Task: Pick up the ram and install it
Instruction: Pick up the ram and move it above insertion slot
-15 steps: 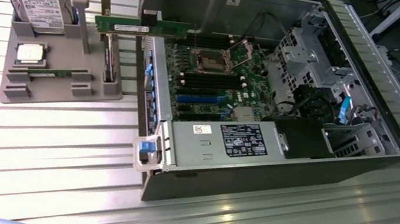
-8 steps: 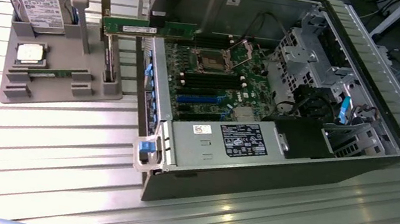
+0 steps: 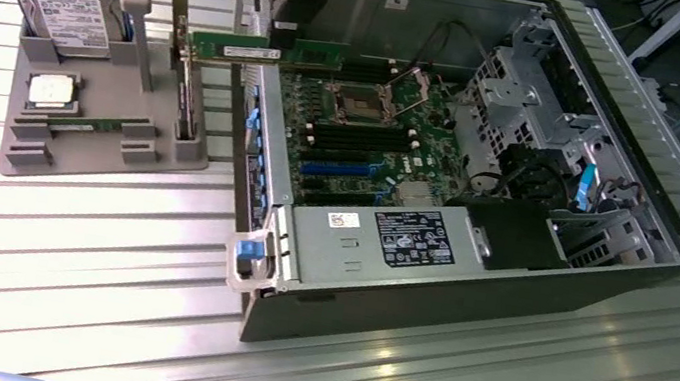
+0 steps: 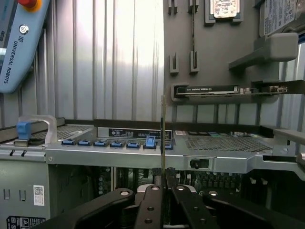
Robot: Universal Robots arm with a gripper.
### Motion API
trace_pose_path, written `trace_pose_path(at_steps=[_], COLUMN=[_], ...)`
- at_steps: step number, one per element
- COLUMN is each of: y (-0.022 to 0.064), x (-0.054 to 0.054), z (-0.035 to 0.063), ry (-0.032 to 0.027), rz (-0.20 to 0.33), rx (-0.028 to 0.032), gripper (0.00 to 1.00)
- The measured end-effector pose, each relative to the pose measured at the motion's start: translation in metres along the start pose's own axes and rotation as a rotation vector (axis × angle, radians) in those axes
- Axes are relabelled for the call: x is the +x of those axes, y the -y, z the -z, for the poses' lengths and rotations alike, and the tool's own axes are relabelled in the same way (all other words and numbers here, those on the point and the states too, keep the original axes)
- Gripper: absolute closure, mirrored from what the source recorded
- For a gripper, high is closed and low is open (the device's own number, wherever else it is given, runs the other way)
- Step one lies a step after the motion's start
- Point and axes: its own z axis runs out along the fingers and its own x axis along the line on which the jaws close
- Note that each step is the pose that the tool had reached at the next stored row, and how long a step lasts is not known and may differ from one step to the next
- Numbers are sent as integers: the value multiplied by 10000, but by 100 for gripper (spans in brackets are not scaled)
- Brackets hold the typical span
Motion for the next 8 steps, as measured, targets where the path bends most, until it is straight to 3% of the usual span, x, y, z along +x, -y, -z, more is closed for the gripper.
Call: trace_pose_path(at_steps=[8], y=[131], x=[4], z=[-10], ry=[-64], rz=[2], rx=[-1], gripper=[88])
